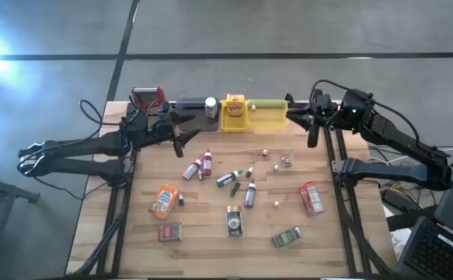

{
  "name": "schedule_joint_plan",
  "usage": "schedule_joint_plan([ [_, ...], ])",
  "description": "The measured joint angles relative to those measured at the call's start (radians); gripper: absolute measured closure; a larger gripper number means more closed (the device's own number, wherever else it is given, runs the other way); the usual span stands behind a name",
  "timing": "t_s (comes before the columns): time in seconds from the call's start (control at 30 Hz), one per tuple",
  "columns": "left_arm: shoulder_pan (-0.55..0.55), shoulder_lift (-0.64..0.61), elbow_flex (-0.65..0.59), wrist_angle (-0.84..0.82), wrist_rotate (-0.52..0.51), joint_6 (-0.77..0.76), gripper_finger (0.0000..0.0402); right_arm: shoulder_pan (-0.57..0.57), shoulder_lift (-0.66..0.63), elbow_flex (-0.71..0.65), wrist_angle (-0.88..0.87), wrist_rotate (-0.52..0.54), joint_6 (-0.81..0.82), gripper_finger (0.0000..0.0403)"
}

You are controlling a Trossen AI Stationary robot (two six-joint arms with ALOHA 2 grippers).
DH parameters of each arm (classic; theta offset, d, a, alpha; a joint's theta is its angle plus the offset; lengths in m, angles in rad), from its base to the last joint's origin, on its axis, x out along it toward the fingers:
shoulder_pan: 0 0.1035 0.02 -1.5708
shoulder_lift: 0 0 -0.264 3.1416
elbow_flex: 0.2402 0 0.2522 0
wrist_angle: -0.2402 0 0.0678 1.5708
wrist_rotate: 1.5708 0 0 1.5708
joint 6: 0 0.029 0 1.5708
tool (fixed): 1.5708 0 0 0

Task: Pick & Place Kitchen Items
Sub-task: Put the red cereal box into the yellow bin

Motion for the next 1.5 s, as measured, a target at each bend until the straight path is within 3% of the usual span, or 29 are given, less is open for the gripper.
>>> schedule_joint_plan([
  [0.33,0.000,0.000,0.000,0.001,0.000,0.000,0.0138,0.077,0.098,0.033,-0.067,0.013,0.065,0.0333],
  [0.6,0.000,0.000,0.000,0.018,0.000,0.012,0.0138,0.103,0.303,0.289,-0.449,0.215,0.066,0.0323],
  [0.93,0.000,0.000,0.000,0.018,0.000,0.015,0.0138,0.102,0.590,0.687,-1.019,0.343,0.204,0.0293],
  [1.2,0.000,0.000,0.000,0.016,-0.001,0.015,0.0138,0.102,0.677,0.779,-1.282,0.344,0.394,0.0259],
  [1.5,0.000,0.000,0.000,0.016,-0.001,0.015,0.0138,0.084,0.677,0.742,-1.283,0.225,0.533,0.0217],
])
